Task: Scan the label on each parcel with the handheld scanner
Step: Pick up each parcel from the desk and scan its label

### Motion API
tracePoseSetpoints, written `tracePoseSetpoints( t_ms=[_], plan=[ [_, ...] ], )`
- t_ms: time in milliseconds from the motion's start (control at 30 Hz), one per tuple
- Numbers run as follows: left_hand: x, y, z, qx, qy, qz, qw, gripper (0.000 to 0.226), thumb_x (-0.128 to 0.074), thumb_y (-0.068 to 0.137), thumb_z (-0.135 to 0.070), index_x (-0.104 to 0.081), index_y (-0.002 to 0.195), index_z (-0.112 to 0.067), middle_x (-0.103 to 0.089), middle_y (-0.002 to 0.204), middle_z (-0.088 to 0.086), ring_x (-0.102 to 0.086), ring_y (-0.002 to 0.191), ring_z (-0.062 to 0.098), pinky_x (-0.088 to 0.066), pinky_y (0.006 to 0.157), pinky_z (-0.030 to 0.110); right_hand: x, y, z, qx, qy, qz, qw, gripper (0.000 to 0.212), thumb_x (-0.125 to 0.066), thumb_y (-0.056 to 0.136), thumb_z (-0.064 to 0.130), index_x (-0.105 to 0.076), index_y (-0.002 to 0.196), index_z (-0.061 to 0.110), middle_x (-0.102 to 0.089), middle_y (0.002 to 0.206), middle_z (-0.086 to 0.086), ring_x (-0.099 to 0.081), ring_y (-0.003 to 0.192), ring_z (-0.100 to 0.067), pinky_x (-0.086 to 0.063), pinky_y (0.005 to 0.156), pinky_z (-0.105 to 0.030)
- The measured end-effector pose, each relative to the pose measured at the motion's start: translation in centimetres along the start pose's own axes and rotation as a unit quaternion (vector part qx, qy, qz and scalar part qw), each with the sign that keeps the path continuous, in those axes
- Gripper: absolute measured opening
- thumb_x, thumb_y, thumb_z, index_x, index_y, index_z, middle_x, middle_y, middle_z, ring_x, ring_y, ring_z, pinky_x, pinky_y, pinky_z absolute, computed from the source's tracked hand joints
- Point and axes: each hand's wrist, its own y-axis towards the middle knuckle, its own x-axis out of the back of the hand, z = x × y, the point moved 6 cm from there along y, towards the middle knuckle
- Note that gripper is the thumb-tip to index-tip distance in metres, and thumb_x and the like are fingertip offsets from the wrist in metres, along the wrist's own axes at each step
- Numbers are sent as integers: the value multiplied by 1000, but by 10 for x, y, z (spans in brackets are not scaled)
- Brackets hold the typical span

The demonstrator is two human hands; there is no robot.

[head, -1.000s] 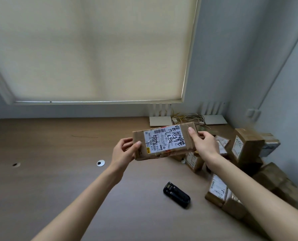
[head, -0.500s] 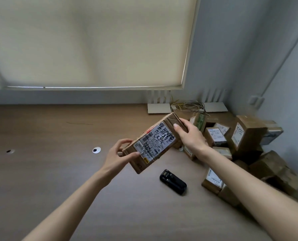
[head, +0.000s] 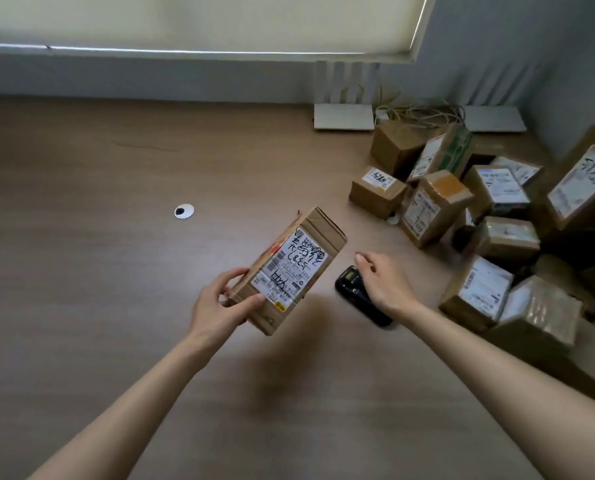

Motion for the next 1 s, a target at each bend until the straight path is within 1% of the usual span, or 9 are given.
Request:
tracePoseSetpoints(
  t_ms=[67,167,267,333,433,567,767,867,1000],
  plan=[
    [-1,10,20,0,12,-20,1000,51,-88,76,-26,-66,120,-38,-66,102,9,-73,92,23,-64,71,35,-24,7,-27,-9,-70,30,997,48,-52,105,45,-55,145,19,-57,146,-7,-53,134,-29,-44,109,-42],
    [-5,25,42,-3,31,-42,999,58,-91,65,-42,-66,118,-43,-67,104,6,-73,91,19,-63,81,43,-48,17,-56,-19,-171,64,983,73,-69,91,56,-43,151,23,-49,149,-3,-50,136,-29,-48,105,-43],
    [-10,40,59,-1,35,-51,998,65,-86,56,-54,-65,117,-48,-65,112,7,-73,94,19,-62,86,46,-64,28,-78,-61,-196,63,977,102,-78,77,67,-33,155,22,-46,150,-5,-49,136,-30,-46,105,-41],
    [-13,49,69,3,35,-54,998,69,-87,55,-55,-64,120,-49,-62,118,11,-73,95,22,-60,89,47,-71,34,-88,-85,-198,52,975,109,-80,72,70,-29,156,23,-43,149,-6,-46,137,-30,-45,104,-41],
    [-17,57,75,7,40,-55,998,70,-87,54,-55,-65,121,-49,-61,118,11,-73,95,22,-60,89,47,-75,42,-92,-65,-216,32,974,104,-82,69,69,-37,151,24,-43,140,-6,-45,131,-29,-46,99,-41],
    [-19,60,76,6,49,-60,997,70,-86,53,-56,-65,119,-51,-61,117,12,-73,94,22,-60,89,48,-75,48,-92,-67,-208,54,974,92,-84,72,62,-45,145,22,-44,132,-8,-45,127,-31,-45,100,-43],
    [-12,55,54,-7,58,-61,996,69,-82,56,-63,-61,121,-55,-60,116,8,-70,100,24,-61,88,47,-50,36,-76,-34,-143,58,987,86,-83,75,55,-44,143,19,-44,126,-9,-59,113,-35,-55,92,-44],
    [-5,52,34,-19,58,-64,996,68,-82,56,-65,-60,119,-57,-60,117,7,-70,102,24,-61,87,48,-26,31,-62,-23,-126,50,991,87,-80,76,58,-42,144,17,-45,130,-8,-60,112,-33,-56,92,-46],
    [5,44,1,-39,59,-68,995,69,-81,55,-67,-60,121,-57,-60,116,7,-69,101,25,-61,87,49,11,18,-38,-24,-121,35,992,86,-70,75,66,-44,141,18,-55,126,-5,-59,104,-24,-57,84,-40]
  ],
)
